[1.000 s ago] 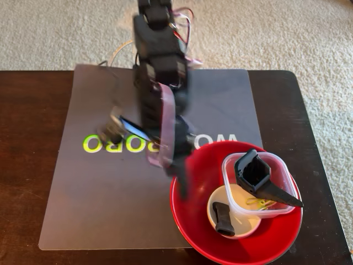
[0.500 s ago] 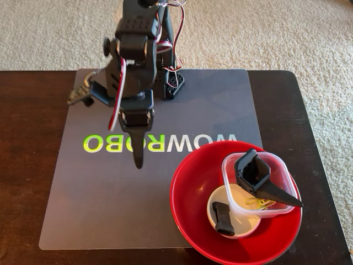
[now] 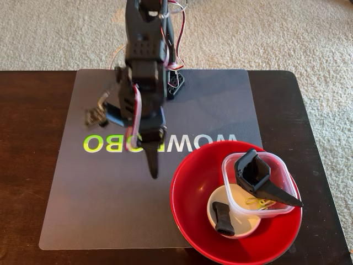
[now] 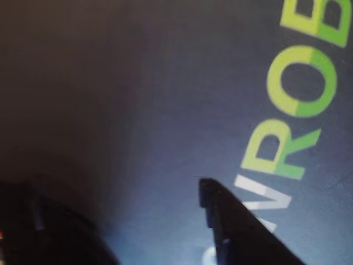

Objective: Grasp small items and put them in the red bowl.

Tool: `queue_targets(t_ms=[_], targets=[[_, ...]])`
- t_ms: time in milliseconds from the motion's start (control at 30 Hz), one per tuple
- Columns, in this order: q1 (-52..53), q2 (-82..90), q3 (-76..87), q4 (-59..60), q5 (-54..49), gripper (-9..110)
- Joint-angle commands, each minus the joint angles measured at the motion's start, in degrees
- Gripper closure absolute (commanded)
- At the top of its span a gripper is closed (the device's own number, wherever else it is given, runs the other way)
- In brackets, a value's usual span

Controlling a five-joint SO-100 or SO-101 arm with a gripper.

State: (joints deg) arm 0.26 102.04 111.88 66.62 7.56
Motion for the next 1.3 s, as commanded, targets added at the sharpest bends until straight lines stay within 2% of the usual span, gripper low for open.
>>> queue_targets(t_ms=[0,67,167,300,567,633,733,833,1067,1200,1267], targets=[[-0.44,-0.26,0.18,0.0,0.35,49],[-0.26,-0.79,2.2,-1.32,2.29,46],[-0.18,-1.05,6.5,-6.24,-3.52,42],[0.88,2.55,10.2,-12.22,-8.7,42],[0.62,17.05,30.85,-34.37,-12.22,51],[-0.79,22.5,37.62,-39.29,-11.95,60],[-3.43,30.67,43.24,-40.08,-11.87,73],[-4.75,35.33,46.14,-40.08,-11.69,74],[-5.01,34.1,45.18,-38.67,-12.13,76],[-4.04,28.74,41.48,-37.18,-13.71,83],[-2.9,22.59,37.35,-35.86,-15.29,93]])
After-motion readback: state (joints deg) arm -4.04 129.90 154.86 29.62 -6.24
